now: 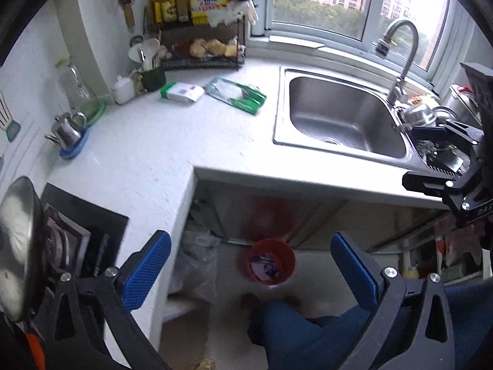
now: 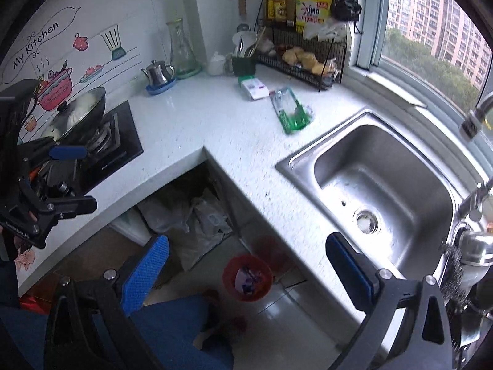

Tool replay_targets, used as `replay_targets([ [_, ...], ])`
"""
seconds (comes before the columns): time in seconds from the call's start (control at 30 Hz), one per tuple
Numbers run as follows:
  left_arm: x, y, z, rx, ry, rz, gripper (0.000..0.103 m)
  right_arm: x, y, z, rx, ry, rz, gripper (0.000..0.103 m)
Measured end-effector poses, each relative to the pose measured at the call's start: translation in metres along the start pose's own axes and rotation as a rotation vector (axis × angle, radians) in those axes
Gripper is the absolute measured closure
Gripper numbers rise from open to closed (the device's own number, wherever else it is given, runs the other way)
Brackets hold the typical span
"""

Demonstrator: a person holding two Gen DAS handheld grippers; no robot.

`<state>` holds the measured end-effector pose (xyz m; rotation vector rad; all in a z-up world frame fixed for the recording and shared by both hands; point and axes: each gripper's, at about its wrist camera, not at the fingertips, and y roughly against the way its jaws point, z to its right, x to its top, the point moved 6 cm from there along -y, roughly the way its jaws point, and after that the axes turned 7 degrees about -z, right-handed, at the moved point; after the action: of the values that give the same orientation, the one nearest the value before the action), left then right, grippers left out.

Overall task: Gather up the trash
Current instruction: 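Raise both tools back up toward the counter, then move the right tool to the DARLIE toothbrush package while the left approaches the capsule box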

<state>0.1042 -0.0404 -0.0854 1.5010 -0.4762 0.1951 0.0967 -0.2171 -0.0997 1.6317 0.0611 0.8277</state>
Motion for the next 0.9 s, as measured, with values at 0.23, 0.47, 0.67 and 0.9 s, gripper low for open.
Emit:
replay_targets([
  [0.23,0.051,-0.017,-0.023,0.024,-0.016,0.021,0.000,0.048,-0.015,0.009,-0.020,0.020,0.036,0.001],
  [0.47,0.116,-0.060,-0.056,-0.059,0.004,-0.004,0.000,0.097,-0.049,0.027,-0.043,-0.013,0.003,0.001],
  [0.67,0.171,-0.099,-0.098,-0.074,-0.032,-0.031,0.000,0.148,-0.086,0.050,-0.078,-0.065,-0.038,0.001],
  [0.9,0.218,-0.149,-0.134,-0.096,-0.074,-0.079,0.000,0.200,-0.136,0.061,-0.094,-0.064,-0.097,0.001],
])
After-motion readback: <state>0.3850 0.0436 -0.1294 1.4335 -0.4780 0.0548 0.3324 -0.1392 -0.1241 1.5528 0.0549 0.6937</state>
